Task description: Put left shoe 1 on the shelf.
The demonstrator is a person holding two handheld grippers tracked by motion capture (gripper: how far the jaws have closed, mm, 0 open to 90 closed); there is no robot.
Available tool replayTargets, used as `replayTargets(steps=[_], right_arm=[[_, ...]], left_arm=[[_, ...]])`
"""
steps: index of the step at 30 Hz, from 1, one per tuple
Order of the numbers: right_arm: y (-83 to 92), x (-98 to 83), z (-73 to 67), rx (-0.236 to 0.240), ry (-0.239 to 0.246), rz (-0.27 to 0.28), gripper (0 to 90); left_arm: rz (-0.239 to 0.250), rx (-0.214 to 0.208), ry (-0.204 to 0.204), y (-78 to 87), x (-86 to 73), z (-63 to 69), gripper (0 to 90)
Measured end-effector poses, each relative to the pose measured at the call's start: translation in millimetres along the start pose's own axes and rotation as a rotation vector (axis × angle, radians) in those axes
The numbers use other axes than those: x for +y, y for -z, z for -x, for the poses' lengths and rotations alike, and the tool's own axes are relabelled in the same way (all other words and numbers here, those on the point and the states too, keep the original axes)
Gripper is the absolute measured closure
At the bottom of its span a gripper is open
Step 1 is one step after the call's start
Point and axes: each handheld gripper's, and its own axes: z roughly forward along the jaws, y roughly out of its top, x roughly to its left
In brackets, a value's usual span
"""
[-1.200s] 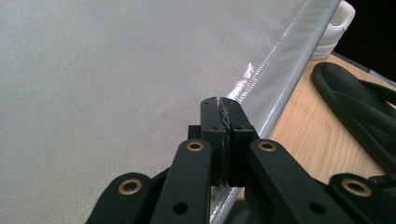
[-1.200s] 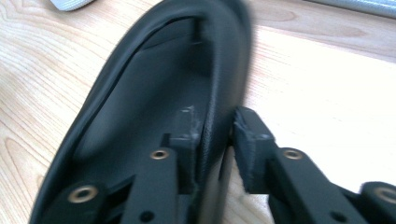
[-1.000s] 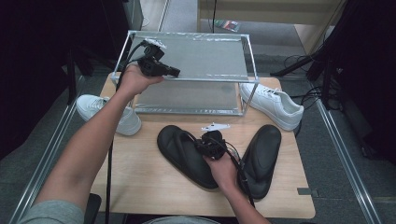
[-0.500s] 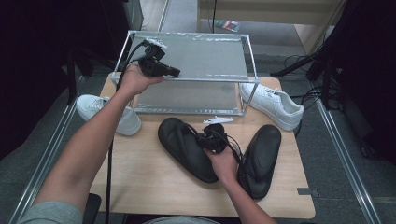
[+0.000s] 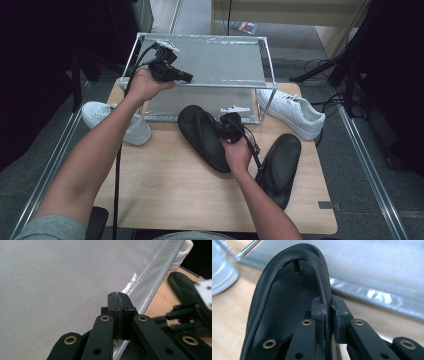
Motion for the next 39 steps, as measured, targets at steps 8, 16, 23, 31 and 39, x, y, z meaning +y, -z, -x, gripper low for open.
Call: replayTargets(steps=[8,16,23,31,39], right_arm=[[-23.1,18.1,11.2,-0.061,-0.06,0.035,82.6],[-35.4,15.3,14.0,-0.073,-0.088,0.039,80.6],[-21.8,17.7,12.2,-0.048,-0.028,0.046,70.1],[14.1,7.5,14.3,-0.003,-0.003,0.073,79.3],[40.8,-29.0,4.8,0.08,0.021,0.053,90.0]], left_arm=[[0.003,-0.01,-0.001,0.1,-0.9,-1.7,90.0],[0.009,-0.014,0.004,-0.1,-1.7,-2.1,90.0],[0.012,-0.005,-0.018,-0.2,-2.0,-0.8,90.0],[0.008,-0.007,-0.008,-0.3,-1.4,-1.3,90.0],[0.008,-0.01,-0.008,-0.3,-1.5,-1.9,90.0]])
